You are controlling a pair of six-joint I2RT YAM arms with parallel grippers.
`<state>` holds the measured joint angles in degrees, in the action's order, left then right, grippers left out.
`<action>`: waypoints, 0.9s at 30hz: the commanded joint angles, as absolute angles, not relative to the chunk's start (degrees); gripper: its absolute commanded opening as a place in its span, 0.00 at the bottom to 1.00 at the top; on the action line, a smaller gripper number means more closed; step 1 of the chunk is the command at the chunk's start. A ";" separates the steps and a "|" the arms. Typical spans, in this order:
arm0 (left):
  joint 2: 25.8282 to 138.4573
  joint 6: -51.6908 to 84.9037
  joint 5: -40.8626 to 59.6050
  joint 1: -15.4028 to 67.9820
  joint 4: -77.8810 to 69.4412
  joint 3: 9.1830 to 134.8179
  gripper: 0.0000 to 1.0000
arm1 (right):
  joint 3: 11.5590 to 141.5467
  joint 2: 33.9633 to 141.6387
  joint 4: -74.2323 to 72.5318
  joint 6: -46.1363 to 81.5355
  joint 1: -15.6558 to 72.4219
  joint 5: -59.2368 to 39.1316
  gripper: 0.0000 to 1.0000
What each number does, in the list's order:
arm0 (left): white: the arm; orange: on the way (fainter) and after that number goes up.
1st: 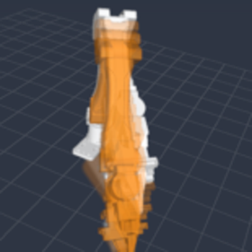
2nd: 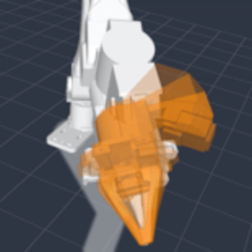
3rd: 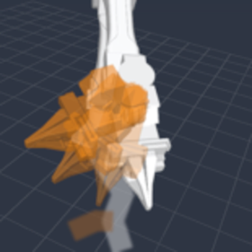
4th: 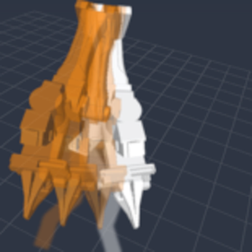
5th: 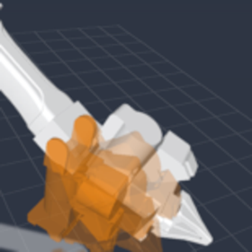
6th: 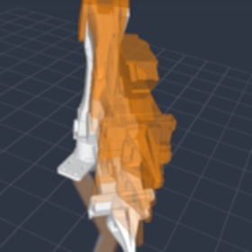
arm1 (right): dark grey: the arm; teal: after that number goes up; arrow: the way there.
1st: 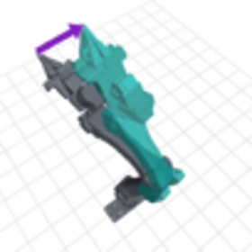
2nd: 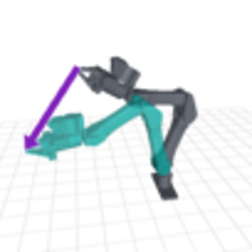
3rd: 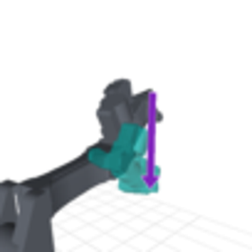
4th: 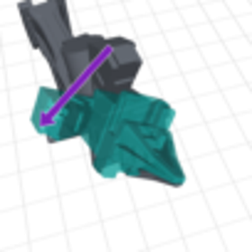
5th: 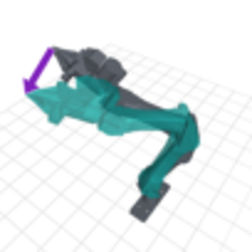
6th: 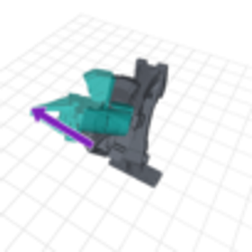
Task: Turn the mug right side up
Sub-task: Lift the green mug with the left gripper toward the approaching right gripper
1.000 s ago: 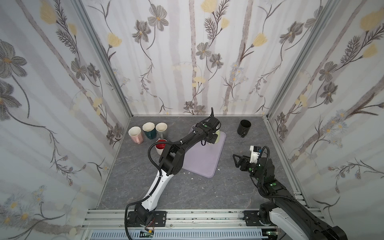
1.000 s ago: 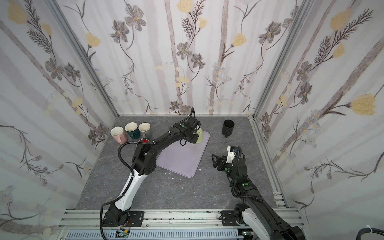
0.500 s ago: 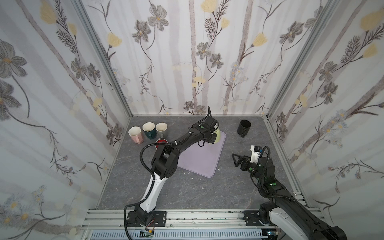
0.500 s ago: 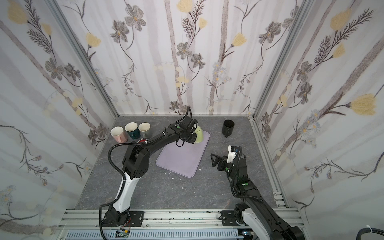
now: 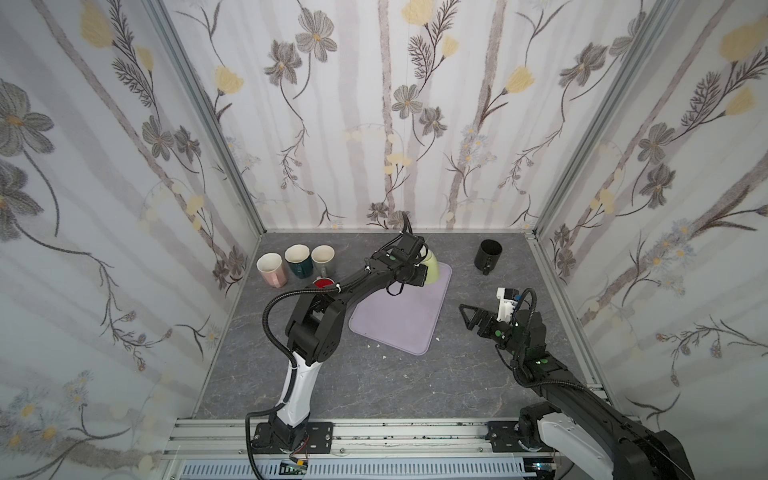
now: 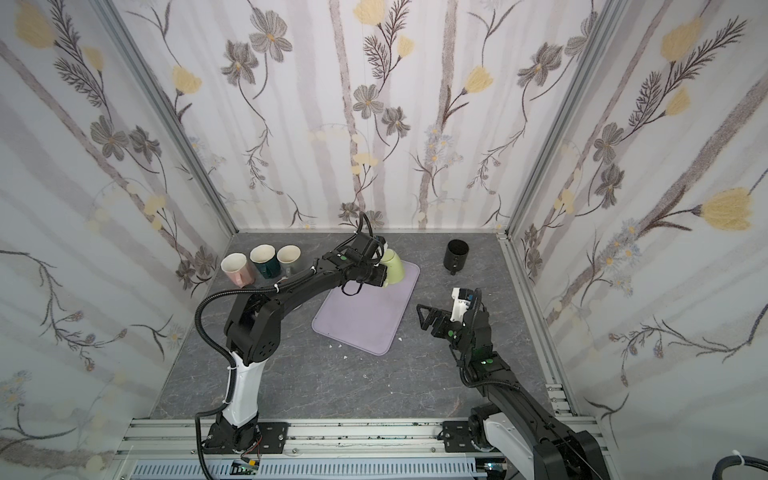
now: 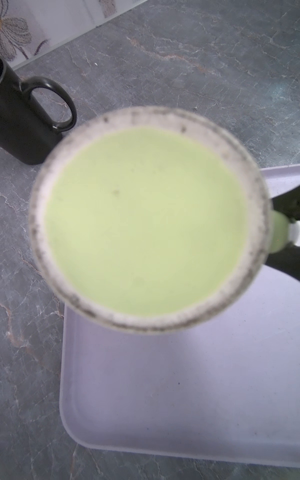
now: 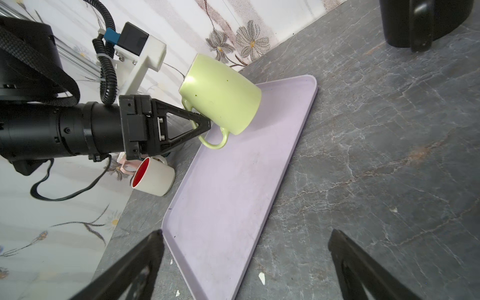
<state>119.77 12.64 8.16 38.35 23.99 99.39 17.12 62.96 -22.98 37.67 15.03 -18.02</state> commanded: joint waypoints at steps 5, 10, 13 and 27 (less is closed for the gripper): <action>115.83 21.52 14.07 35.40 11.12 94.17 0.00 | 21.44 69.62 -31.40 43.89 15.03 -26.30 1.00; 114.61 24.94 16.49 34.16 7.03 91.93 0.00 | 23.51 76.29 -40.67 48.25 15.03 -32.90 1.00; 114.37 25.36 16.47 34.02 6.86 91.94 0.00 | 24.86 79.86 -44.04 49.92 15.12 -34.14 0.99; 111.50 27.77 18.63 34.02 1.39 90.21 0.00 | 28.85 96.68 -63.86 58.65 14.99 -39.97 0.87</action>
<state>112.86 27.07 16.71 34.09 8.88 90.48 27.70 95.31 -55.55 55.66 15.03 -38.46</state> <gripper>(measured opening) 0.142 0.881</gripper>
